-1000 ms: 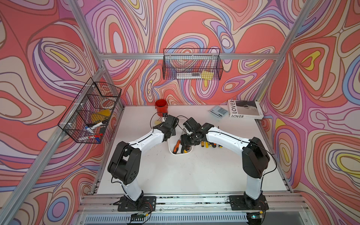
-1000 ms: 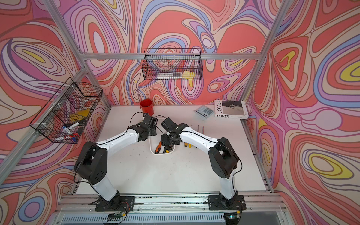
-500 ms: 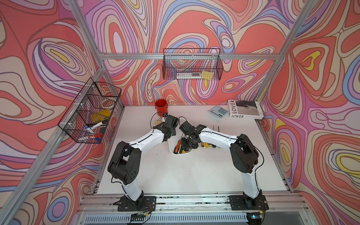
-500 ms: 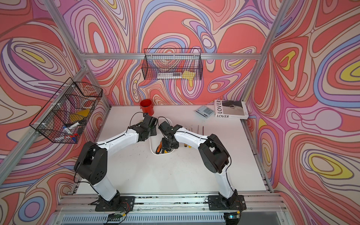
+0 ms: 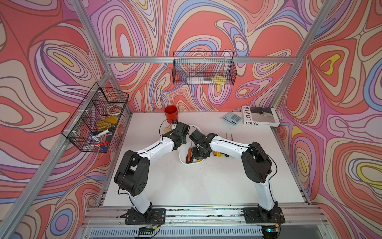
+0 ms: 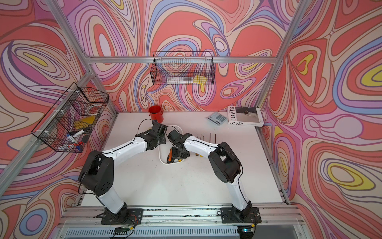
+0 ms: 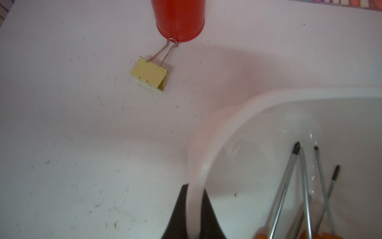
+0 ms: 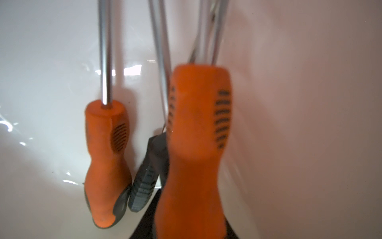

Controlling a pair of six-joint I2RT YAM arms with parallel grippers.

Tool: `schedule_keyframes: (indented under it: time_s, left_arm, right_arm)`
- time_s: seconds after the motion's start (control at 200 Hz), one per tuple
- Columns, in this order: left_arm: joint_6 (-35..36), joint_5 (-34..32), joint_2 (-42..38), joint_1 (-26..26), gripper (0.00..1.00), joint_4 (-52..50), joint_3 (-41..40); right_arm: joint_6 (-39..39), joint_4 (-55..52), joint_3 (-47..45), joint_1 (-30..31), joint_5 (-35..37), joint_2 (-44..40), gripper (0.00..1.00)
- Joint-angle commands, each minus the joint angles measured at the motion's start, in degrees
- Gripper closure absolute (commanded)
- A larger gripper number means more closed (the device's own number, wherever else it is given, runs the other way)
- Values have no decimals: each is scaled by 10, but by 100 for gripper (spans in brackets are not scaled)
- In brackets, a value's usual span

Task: Take out the screwdriver from the storage box
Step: Pick up the screwdriver from the storage box.

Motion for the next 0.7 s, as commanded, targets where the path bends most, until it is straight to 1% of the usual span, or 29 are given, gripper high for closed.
schedule_keyframes:
  time_s: [0.0, 0.055, 0.18, 0.26, 0.32, 0.426, 0.471, 0.516, 0.591, 0.696]
  left_arm:
    - [3, -7, -12, -2, 100, -5, 0]
    - [4, -7, -12, -3, 100, -5, 0]
    - [3, -7, -12, -2, 100, -5, 2]
    - [4, -7, -13, -2, 100, -6, 2]
    - [4, -8, -14, -2, 100, -8, 2]
    - [6, -11, -15, -2, 100, -8, -1]
    - [5, -10, -15, -2, 100, -8, -1]
    - [3, -9, -14, -3, 100, -7, -2]
    - [1, -7, -13, -2, 100, -6, -2]
    - [0, -7, -13, -3, 100, -6, -3]
  right_arm:
    - [-9, -16, 16, 2, 23, -2, 54]
    - [-12, -21, 22, 1, 29, -3, 49]
    - [-19, -21, 32, 0, 31, 1, 47]
    - [-22, -27, 43, 0, 26, 13, 50]
    - [-22, -28, 46, 0, 25, 16, 53]
    - [-21, -21, 45, 0, 26, 16, 61]
    - [-21, -19, 46, 0, 21, 18, 63]
    - [-22, -19, 50, 0, 16, 22, 62]
    - [-23, -27, 59, -1, 11, 35, 56]
    - [-20, -17, 53, 0, 16, 40, 56]
